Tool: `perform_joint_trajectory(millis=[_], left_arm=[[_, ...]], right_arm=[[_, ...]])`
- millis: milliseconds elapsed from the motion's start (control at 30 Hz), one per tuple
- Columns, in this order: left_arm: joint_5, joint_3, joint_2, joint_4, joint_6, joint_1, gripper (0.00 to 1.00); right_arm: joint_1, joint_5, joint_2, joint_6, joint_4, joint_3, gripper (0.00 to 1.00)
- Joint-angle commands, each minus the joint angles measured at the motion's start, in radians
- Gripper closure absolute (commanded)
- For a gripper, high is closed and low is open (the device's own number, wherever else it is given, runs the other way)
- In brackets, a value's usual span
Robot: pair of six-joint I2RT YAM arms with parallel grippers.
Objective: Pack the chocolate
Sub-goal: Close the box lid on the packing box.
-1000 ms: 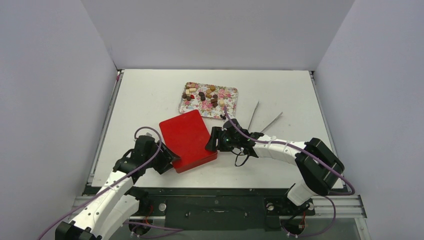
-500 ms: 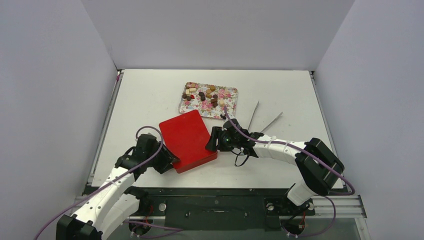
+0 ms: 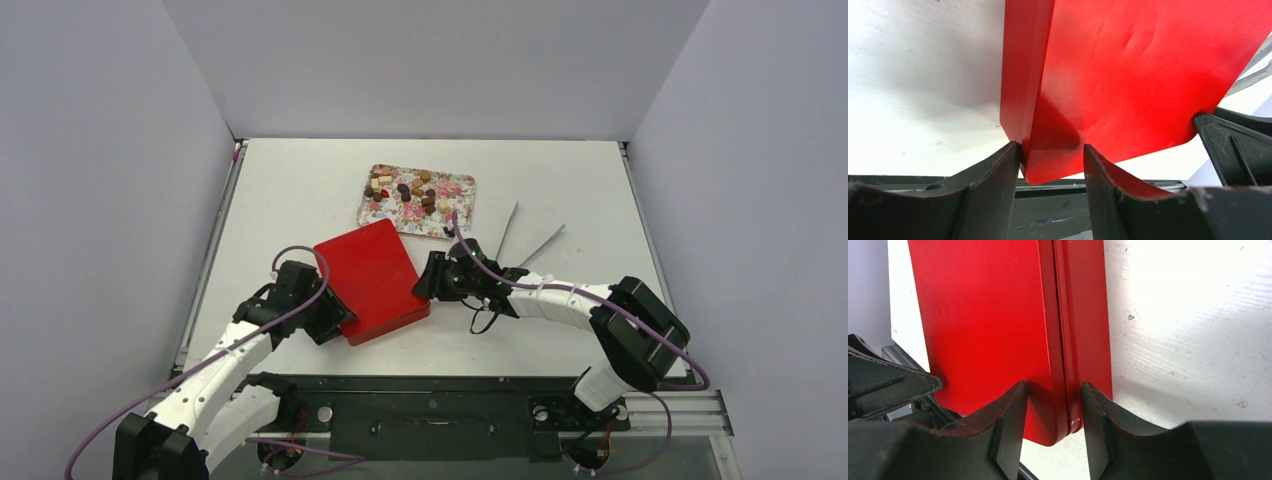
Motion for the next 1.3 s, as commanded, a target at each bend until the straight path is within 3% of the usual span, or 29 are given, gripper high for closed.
perform_joint_trajectory(millis=[0,233,700,967,1267], left_arm=[[0.010,0.082,0.015,0.046,0.009,-0.016,0.53],[-0.004,0.125,0.031,0.025,0.013,-0.037,0.53],[-0.017,0.135,0.009,-0.019,0.014,-0.037,0.53],[0.049,0.105,-0.020,0.003,-0.027,-0.003,0.45],[0.133,0.032,-0.060,0.025,-0.044,0.068,0.44]], right_arm=[[0.019,-0.052,-0.020,0.000,0.011,-0.020,0.64],[0.026,-0.036,-0.031,-0.022,-0.030,0.008,0.50],[0.058,0.013,-0.020,-0.048,-0.082,0.050,0.49],[0.073,0.040,-0.003,-0.061,-0.125,0.078,0.43],[0.081,0.060,-0.003,-0.067,-0.144,0.089,0.42]])
